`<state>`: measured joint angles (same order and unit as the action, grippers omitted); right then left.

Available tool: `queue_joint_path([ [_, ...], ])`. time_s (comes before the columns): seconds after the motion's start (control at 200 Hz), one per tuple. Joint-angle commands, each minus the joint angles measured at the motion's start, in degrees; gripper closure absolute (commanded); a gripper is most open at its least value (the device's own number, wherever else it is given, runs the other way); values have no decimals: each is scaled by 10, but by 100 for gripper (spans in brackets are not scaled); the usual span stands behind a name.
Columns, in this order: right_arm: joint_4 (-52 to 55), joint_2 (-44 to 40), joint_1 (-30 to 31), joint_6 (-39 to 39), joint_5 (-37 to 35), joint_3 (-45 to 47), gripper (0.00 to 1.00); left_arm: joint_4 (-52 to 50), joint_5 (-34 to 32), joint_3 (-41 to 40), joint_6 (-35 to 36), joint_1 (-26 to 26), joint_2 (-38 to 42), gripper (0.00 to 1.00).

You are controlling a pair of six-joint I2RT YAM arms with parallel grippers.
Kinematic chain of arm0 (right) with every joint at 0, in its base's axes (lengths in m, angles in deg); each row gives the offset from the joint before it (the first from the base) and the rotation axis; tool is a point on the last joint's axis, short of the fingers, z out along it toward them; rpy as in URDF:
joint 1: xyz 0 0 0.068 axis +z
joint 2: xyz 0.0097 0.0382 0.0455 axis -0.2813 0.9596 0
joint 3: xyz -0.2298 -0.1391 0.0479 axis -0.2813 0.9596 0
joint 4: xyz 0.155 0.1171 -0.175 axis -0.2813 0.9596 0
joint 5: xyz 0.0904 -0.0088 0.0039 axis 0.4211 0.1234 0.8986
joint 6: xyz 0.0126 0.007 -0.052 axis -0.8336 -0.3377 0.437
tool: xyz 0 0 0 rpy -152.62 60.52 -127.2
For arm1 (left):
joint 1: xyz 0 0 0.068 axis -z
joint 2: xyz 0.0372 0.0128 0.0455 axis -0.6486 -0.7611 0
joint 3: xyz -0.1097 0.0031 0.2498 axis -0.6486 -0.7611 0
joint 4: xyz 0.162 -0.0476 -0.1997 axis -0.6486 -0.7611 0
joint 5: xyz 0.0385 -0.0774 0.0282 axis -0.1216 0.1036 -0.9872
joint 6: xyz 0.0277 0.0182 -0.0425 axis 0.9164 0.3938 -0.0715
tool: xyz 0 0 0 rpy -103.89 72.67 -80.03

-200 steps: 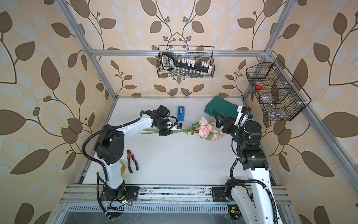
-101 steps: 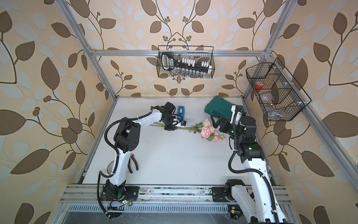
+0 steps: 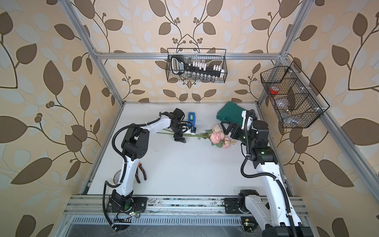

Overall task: Wrap bouquets with tape
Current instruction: Place the unwrapped bouquet at the center of the board, then pull the tape from the tape cutter.

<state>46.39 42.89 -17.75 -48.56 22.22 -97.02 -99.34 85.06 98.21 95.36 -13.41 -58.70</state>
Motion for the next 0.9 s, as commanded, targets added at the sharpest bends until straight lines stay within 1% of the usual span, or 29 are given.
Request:
queue_joint_path([
  [0.0,-18,25,6,5,22,-19,1,-12,67,-16,-1,-1,77,1],
  [0.105,-65,63,18,-9,41,-15,1,102,83,-128,-68,-4,181,1],
  [0.195,-128,115,46,-34,55,-17,1,191,80,-205,-141,-7,265,1],
  [0.24,-147,150,60,-43,67,-29,6,209,68,-232,-170,-8,299,1],
  [0.325,-192,224,88,-54,88,-57,10,210,44,-270,-196,-8,353,1],
  [0.425,-187,321,119,-42,90,-118,21,217,1,-327,-233,-9,416,1],
  [0.48,-180,375,126,-36,93,-150,30,233,-25,-361,-263,-11,447,1],
  [0.53,-180,426,129,-35,104,-178,36,238,-43,-389,-266,-16,467,1],
  [0.545,-178,440,129,-35,109,-188,38,239,-48,-396,-265,-17,487,1],
  [0.58,-173,475,129,-34,117,-211,42,243,-63,-414,-262,-19,504,1],
  [0.65,-158,541,128,-37,128,-258,50,274,-92,-453,-274,-22,533,1],
  [0.715,-159,590,129,-47,138,-292,51,320,-108,-487,-291,-24,562,1],
  [0.755,-152,618,131,-51,134,-318,51,370,-115,-514,-322,-26,581,1],
  [0.79,-135,644,132,-47,133,-346,51,401,-109,-533,-351,-30,595,1],
  [0.895,-116,709,130,-54,135,-402,49,426,-87,-558,-371,-34,615,1],
])
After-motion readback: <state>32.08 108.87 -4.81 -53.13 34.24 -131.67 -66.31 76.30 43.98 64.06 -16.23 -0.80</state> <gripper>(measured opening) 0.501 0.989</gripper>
